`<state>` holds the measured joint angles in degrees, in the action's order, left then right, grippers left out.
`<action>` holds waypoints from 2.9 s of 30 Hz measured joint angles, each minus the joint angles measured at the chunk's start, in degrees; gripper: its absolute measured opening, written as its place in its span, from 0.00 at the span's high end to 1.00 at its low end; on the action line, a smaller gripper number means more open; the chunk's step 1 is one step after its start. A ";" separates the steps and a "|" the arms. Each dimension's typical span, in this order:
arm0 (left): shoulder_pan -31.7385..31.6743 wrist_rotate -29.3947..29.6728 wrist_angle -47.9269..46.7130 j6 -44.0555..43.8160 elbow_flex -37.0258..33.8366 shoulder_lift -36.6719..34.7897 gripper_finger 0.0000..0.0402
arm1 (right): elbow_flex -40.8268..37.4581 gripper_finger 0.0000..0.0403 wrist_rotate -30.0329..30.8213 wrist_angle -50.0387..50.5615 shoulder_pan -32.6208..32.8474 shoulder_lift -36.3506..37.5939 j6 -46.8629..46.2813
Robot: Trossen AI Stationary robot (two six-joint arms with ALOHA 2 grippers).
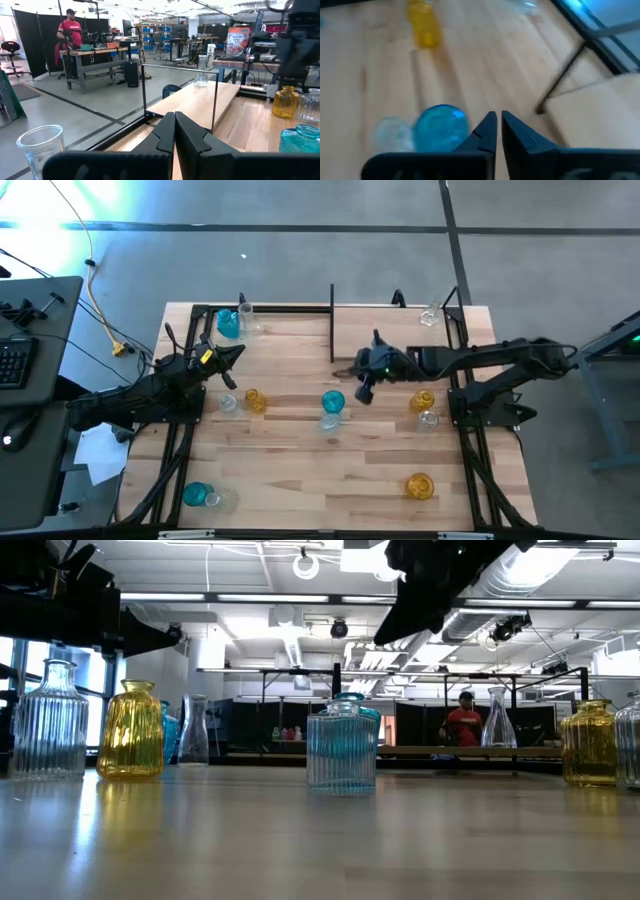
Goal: Sort vases onto shelf
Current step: Put the top blue vase on the shelf
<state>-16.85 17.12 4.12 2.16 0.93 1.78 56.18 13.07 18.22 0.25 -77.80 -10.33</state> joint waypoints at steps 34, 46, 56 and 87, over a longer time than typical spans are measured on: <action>-0.01 -0.02 0.82 -1.42 0.00 0.00 1.00 | -8.81 0.93 -23.50 -34.53 -8.27 -0.69 20.28; -0.03 9.50 9.12 -10.03 0.00 -0.13 1.00 | -8.85 0.99 -24.16 -35.01 -13.44 -0.68 24.43; -0.04 3.40 8.40 -13.66 2.93 0.93 1.00 | -8.86 0.99 -24.20 -35.21 -13.40 -0.68 26.33; -31.60 -11.10 -68.72 4.20 64.27 65.72 0.98 | -8.85 0.99 -24.18 -33.88 -13.40 -0.68 32.61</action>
<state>-48.45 6.02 -64.60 6.36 65.20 67.50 47.33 -11.11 -15.66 -13.15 -78.48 22.28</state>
